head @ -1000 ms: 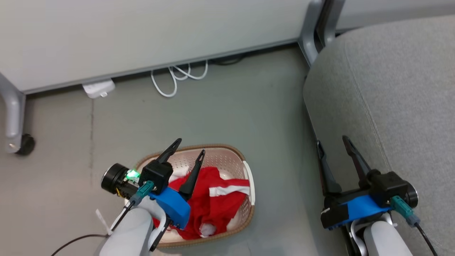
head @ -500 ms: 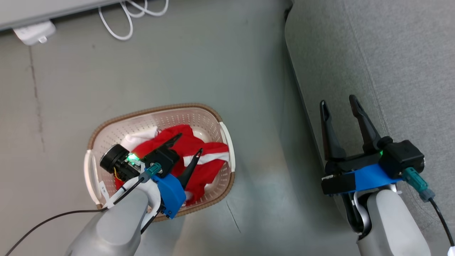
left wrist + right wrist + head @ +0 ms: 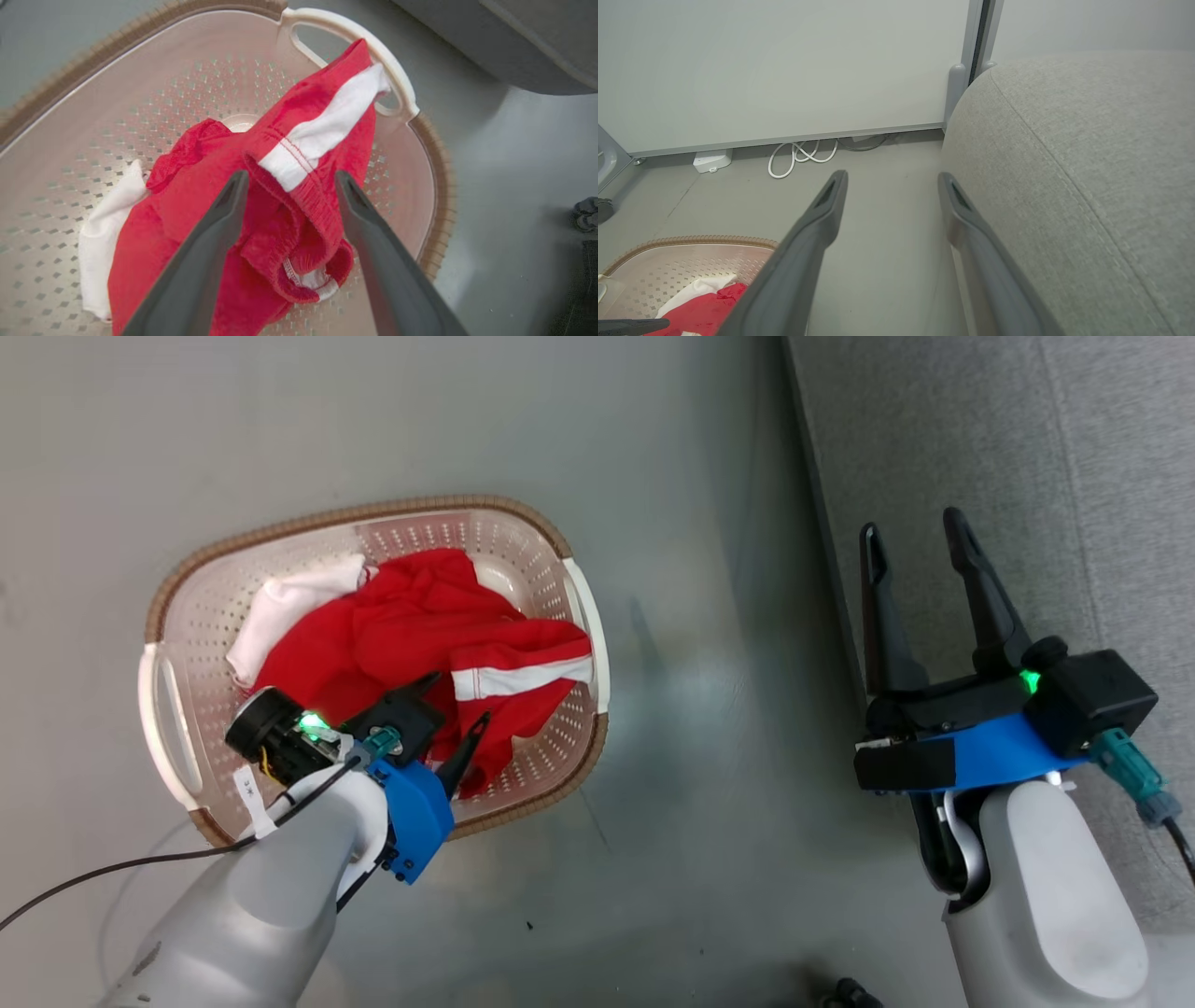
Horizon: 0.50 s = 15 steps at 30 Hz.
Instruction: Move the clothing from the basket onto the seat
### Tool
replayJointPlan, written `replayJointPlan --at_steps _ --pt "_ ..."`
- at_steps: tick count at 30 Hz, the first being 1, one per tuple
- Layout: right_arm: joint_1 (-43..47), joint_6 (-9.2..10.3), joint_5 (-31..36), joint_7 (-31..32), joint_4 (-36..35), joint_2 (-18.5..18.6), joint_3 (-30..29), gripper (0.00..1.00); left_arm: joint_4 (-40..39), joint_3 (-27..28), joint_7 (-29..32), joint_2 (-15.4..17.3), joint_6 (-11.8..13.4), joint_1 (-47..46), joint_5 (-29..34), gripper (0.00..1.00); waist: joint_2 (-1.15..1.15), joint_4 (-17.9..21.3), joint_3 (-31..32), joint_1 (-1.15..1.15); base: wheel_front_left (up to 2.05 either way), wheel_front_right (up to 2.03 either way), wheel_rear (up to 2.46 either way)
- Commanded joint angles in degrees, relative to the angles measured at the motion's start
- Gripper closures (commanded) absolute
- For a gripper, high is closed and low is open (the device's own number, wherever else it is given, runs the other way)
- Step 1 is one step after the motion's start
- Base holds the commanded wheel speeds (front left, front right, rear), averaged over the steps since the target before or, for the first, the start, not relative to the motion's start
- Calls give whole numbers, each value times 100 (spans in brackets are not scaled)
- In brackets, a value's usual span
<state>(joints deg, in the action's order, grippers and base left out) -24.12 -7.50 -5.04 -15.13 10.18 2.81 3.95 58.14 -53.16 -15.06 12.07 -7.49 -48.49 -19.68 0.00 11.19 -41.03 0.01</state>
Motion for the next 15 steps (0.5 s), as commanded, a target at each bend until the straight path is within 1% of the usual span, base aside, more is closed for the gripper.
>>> replayJointPlan --at_steps 1,15 --pt "-141 2 14 -5 -64 13 -16 0 54 -47 -18 33 3 -131 -97 0 0 -19 -229 -1 0 0 0" --pt "-316 3 11 -5 -197 13 -48 0 241 -901 -18 -81 3 -570 -804 0 0 -54 -865 -1 0 0 0"
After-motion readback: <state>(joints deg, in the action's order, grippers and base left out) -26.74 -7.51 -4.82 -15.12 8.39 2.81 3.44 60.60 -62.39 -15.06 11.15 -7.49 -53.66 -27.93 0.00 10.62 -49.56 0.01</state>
